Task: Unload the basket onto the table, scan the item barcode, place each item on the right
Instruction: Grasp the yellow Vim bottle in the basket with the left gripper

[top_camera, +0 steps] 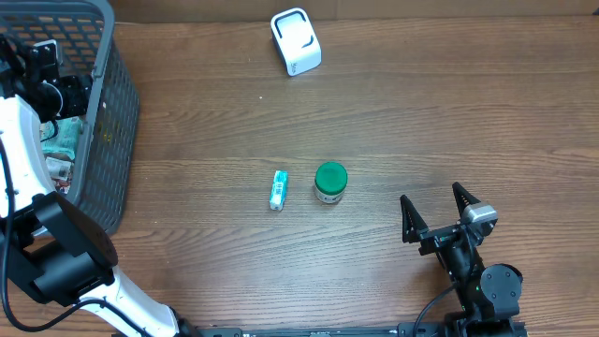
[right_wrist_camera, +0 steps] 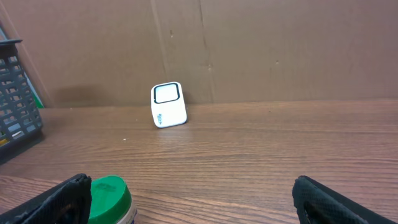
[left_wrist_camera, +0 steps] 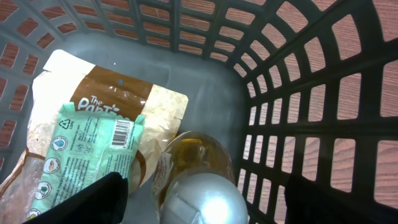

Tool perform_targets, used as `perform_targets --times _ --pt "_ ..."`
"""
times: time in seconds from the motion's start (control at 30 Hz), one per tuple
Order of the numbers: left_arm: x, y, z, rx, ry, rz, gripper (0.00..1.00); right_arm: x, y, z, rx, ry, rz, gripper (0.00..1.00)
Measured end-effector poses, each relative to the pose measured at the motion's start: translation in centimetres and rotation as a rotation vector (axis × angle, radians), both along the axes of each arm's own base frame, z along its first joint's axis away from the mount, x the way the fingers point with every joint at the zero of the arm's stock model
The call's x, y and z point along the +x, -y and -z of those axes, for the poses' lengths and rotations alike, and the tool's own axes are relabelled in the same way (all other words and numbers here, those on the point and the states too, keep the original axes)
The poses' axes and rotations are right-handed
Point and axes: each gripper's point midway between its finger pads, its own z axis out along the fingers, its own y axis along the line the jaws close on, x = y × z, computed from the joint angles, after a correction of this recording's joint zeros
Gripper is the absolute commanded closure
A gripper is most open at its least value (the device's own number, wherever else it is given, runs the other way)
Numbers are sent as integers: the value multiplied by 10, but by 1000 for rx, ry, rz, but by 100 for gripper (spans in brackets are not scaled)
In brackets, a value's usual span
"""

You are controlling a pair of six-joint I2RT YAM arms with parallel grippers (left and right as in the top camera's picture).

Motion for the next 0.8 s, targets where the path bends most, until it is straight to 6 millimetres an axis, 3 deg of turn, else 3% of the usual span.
perform_targets --times 0.2,0.43,0.8 --pt "0 -1 4 0 -7 -2 26 0 0 0 0 0 0 0" --pt "1 -2 17 -10 -33 -4 39 0 0 0 0 0 0 0" --pt "-4 -9 20 24 -60 -28 40 0 0 0 -1 0 0 0"
